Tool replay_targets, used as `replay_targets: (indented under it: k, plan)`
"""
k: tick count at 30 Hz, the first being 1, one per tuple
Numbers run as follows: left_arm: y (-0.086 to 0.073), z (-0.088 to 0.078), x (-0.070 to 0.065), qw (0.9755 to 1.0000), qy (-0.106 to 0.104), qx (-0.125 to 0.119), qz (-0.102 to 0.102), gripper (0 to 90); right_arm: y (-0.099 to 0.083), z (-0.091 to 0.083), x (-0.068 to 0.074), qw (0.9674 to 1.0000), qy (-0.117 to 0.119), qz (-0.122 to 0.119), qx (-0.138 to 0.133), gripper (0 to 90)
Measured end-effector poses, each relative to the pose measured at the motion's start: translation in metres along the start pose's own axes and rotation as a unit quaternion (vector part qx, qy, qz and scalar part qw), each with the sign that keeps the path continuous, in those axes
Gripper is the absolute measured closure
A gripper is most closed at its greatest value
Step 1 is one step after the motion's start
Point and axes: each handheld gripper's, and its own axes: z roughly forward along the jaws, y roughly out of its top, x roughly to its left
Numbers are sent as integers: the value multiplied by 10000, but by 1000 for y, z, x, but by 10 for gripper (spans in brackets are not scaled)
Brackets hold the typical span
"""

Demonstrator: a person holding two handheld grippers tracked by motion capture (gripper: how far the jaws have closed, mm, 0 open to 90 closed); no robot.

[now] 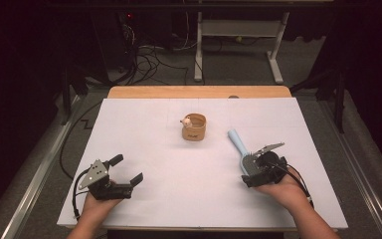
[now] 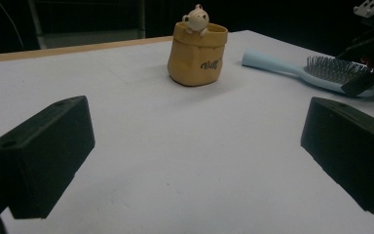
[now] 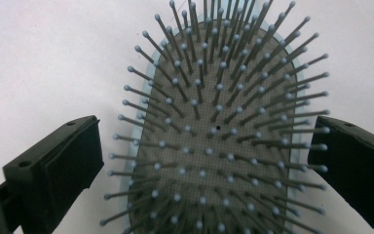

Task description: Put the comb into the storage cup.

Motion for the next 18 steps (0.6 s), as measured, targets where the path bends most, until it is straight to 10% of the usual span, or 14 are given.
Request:
replay_targets:
  k: [18]
  plan:
    - [0, 0, 0, 10000, 22, -16, 7, 0, 6, 7, -3, 9999, -53, 55, 78, 86]
